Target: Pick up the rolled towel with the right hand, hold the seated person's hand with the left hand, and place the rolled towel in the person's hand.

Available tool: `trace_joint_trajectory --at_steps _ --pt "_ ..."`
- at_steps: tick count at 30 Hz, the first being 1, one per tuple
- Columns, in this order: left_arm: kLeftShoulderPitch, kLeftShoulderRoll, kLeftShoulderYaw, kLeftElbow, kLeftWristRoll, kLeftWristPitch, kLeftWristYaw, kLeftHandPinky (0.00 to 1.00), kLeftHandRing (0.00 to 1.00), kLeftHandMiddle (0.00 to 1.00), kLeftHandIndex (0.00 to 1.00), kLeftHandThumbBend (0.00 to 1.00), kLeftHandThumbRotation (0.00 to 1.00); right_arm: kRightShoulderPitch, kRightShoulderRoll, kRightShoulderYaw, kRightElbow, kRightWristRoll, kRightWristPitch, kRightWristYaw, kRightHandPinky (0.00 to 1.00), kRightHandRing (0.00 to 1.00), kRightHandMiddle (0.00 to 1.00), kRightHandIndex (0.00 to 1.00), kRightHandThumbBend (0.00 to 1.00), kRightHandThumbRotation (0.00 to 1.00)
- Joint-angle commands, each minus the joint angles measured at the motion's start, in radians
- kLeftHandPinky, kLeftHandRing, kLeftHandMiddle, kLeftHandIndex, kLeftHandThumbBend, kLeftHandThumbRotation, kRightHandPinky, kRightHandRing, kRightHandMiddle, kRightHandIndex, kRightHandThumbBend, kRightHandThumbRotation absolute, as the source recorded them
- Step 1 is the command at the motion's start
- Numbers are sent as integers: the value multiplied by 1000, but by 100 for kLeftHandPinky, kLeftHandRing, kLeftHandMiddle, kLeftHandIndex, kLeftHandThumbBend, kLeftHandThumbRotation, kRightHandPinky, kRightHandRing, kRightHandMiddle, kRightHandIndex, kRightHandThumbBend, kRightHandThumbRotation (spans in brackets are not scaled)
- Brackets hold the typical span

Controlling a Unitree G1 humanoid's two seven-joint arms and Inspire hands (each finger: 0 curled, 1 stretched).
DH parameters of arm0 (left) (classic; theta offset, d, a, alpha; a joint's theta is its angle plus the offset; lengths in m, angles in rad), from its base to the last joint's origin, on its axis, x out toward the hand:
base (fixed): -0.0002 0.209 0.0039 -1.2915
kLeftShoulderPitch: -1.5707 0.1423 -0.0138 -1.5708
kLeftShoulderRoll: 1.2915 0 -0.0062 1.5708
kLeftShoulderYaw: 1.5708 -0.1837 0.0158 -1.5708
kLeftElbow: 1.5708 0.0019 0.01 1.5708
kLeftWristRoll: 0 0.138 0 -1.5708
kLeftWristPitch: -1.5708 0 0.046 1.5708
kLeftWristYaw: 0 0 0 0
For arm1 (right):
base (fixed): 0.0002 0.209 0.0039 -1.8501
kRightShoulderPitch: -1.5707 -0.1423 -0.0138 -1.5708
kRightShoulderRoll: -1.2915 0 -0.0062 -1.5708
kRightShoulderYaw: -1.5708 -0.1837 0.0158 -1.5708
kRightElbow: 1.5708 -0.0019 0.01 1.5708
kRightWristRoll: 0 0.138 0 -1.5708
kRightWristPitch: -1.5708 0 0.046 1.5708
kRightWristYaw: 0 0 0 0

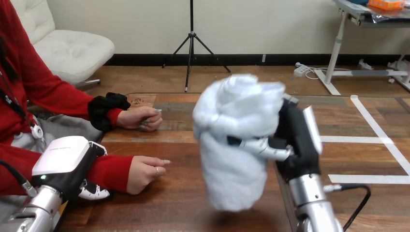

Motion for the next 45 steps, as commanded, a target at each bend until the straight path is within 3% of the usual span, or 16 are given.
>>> trace_joint_trajectory --at_steps 1,8,16,31,45 --pt "2 -32 24 -205 -32 -5 -30 34 36 40 41 89 0 -175 13 -8 90 -14 -78 -28 23 28 41 45 78 0" --pt "30 -37 48 -295 -42 26 -72 35 36 40 41 87 0 -215 14 -12 186 -29 -103 -38 23 28 42 45 80 0" --pt "58 -41 74 -390 -47 51 -110 36 36 41 41 86 0 -258 10 -4 291 -87 -132 -93 24 29 41 46 81 0" --pt "90 -56 107 -511 -53 76 -166 36 36 40 41 86 0 -313 -6 23 415 -187 -141 -194 24 28 39 45 83 0" --pt "105 -78 121 -595 -47 107 -201 35 35 39 40 86 0 -357 -22 49 499 -256 -146 -257 23 28 38 45 83 0"
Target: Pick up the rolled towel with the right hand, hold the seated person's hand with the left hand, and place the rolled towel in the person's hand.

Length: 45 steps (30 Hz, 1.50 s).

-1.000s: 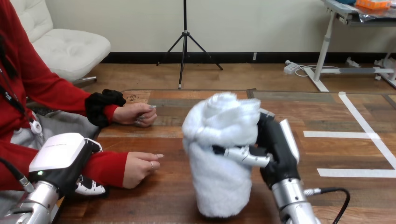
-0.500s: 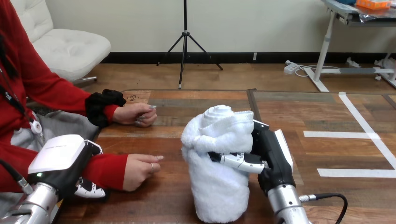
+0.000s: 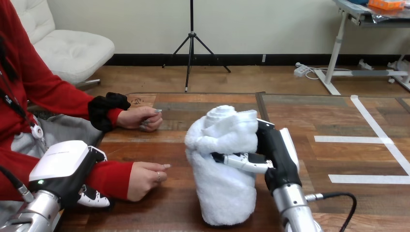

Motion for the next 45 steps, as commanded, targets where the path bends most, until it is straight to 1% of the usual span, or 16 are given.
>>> trace_joint_trajectory --at_steps 1,8,11,20,29,33,38,45 --pt "-61 -76 6 -281 -45 -26 -18 35 35 39 40 86 0 -196 -16 35 62 -58 -78 -57 23 28 38 45 83 0" --pt "-56 -87 7 -322 -51 -5 -34 34 34 39 40 87 0 -225 -18 40 107 -69 -71 -60 23 27 38 45 83 0" --pt "-53 -91 8 -345 -53 12 -51 34 34 39 41 87 0 -236 -18 38 122 -68 -62 -53 23 27 38 44 83 0" --pt "-48 -106 13 -384 -54 29 -71 35 34 39 41 88 0 -273 -18 42 163 -84 -40 -58 24 28 38 45 83 0" --pt "-52 -119 18 -391 -58 22 -77 35 34 39 40 88 0 -308 -17 57 196 -114 -25 -92 25 30 39 45 82 0" --pt "-57 -130 20 -403 -60 33 -91 34 34 39 41 88 0 -330 -11 63 211 -133 -9 -116 26 30 40 45 82 0" --pt "-61 -139 26 -414 -58 38 -103 34 34 40 41 88 0 -346 -4 65 224 -141 5 -127 26 30 40 45 83 0" --pt "-70 -144 28 -416 -50 21 -95 33 34 40 41 89 0 -366 11 72 238 -150 34 -144 26 30 40 44 83 0"
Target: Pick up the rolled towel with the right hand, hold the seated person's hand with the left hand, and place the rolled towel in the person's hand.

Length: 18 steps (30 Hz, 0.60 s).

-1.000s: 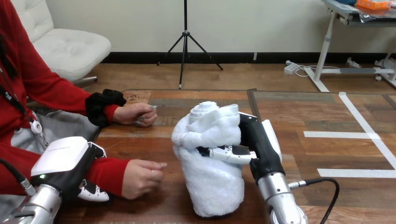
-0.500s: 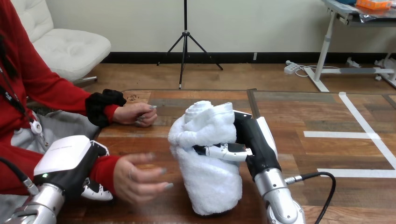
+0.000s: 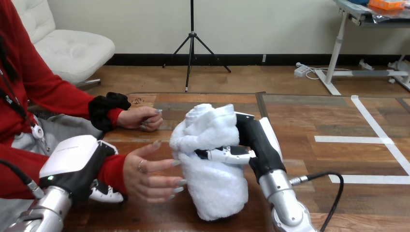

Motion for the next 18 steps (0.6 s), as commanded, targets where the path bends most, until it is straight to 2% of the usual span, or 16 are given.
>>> trace_joint_trajectory --at_steps 1,11,18 --pt "-111 -69 -19 -239 -49 -70 -1 33 34 40 41 89 0 -189 13 30 28 -30 24 -47 26 30 40 44 83 0" --pt "-123 -80 -13 -254 -46 -50 -31 34 35 40 41 88 0 -201 34 44 31 -39 37 -73 25 30 41 44 83 0" --pt "-136 -89 -7 -248 -44 -45 -46 35 35 41 42 88 0 -199 56 44 25 -26 16 -77 25 30 41 44 82 0"
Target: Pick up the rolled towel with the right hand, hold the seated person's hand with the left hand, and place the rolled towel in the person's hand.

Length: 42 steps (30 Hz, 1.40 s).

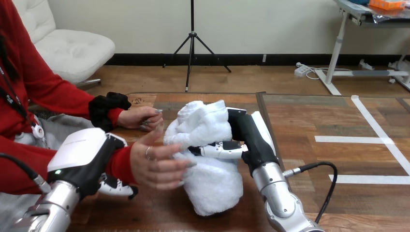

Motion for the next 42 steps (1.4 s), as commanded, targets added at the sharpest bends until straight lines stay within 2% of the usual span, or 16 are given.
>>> trace_joint_trajectory --at_steps 1,15,18,20,23,32,40,42 --pt "-136 -53 -22 -175 -44 -48 -11 35 36 41 42 88 0 -144 45 11 -5 -2 -25 -35 25 30 41 44 82 0" --pt "-148 -69 -12 -153 -46 -47 -25 35 36 42 43 88 0 -126 86 12 -60 19 -58 -71 25 29 41 44 81 0" --pt "-152 -68 -18 -136 -42 -55 -18 34 36 42 43 89 0 -65 114 20 -193 26 -122 -102 23 28 39 43 81 0" --pt "-153 -67 -19 -134 -41 -55 -18 34 36 42 43 89 0 -49 115 28 -227 20 -130 -111 23 28 39 43 81 0" --pt "-155 -66 -20 -130 -39 -54 -19 34 36 42 43 89 0 -26 119 32 -277 27 -140 -101 23 28 39 43 80 0" --pt "-159 -63 -22 -107 -38 -67 -11 34 36 41 42 90 0 53 125 50 -462 29 -114 -77 23 28 38 43 80 0" --pt "-159 -62 -21 -85 -46 -94 6 34 36 41 42 89 0 90 131 59 -567 36 -77 -60 23 28 39 44 81 0" --pt "-157 -62 -22 -92 -41 -82 -1 34 35 41 42 89 0 101 133 63 -599 36 -61 -57 23 28 39 44 81 0"
